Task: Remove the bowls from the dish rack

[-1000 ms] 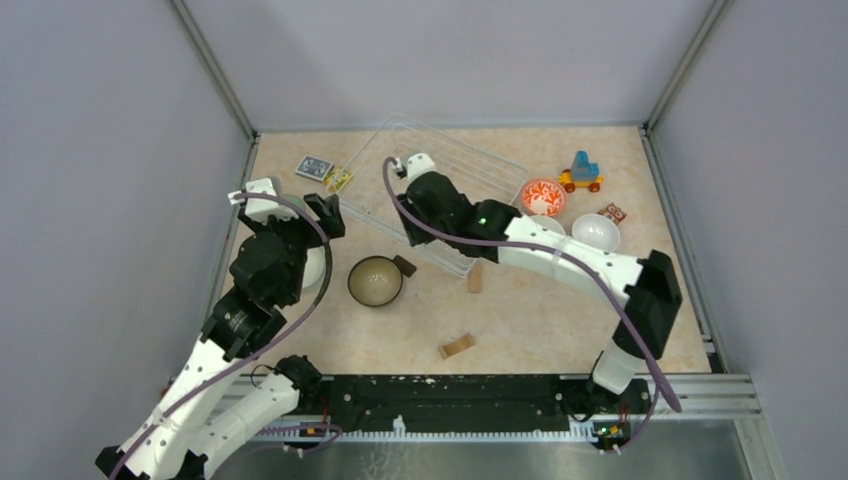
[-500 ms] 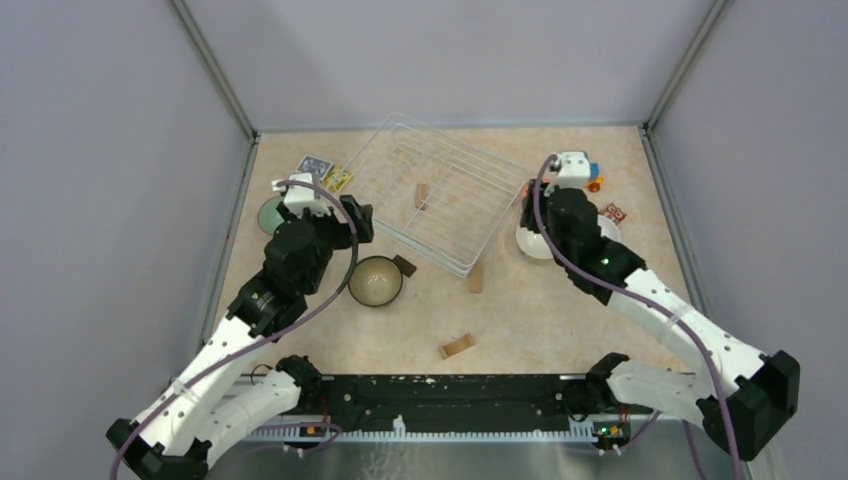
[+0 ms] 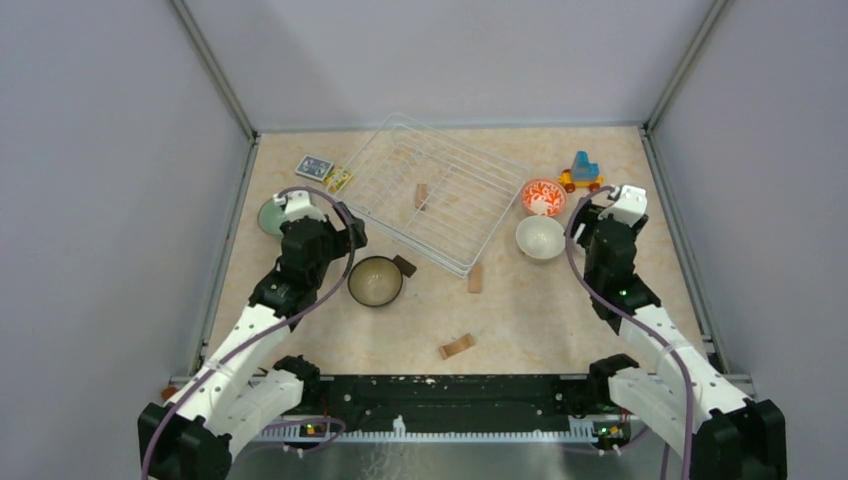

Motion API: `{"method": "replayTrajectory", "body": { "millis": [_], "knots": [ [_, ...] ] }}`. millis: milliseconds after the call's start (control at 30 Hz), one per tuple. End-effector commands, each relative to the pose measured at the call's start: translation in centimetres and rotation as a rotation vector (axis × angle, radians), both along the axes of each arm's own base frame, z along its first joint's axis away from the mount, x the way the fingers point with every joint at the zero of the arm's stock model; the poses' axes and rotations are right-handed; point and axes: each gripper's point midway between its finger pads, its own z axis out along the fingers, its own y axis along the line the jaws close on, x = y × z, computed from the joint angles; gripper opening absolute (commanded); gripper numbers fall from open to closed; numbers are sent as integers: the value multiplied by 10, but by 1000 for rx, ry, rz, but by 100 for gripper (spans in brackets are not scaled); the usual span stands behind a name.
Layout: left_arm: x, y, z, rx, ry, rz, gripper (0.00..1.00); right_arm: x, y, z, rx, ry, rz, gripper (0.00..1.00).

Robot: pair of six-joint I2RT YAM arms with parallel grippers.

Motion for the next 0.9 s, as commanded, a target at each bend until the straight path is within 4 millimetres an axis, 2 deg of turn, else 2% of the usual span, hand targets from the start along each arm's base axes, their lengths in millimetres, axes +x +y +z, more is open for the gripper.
{"method": "replayTrajectory", "body": {
  "millis": [0,67,133,167,267,467,567,667,733,867],
  "knots": [
    [13,8,23,-24,-134,55,99,10,-2,27,-48,-155,9,76],
    [14,10,25,-7,-175,52,99,11,0,21,-96,-161,36,76],
    [11,0,28,50,-248,-51,99,10,0,16,-93,-164,39,76],
    [11,-6,37,67,-327,-95,99,11,1,12,-87,-164,40,76],
    [6,-11,38,62,-435,-135,99,15,3,-5,-81,-141,61,75],
    [28,-9,0,136,-296,-106,99,28,-5,-37,-143,-58,22,78],
    [35,-10,-15,93,-289,-75,99,29,-8,-48,-174,-55,13,78],
    [41,-11,-17,68,-335,-59,99,31,-8,-57,-176,-106,42,76],
    [47,-7,-22,131,-320,-47,99,37,-8,-68,-187,-80,77,75],
    [55,19,-20,273,-312,55,99,40,-16,-78,-184,-92,58,75]
  ]
}}
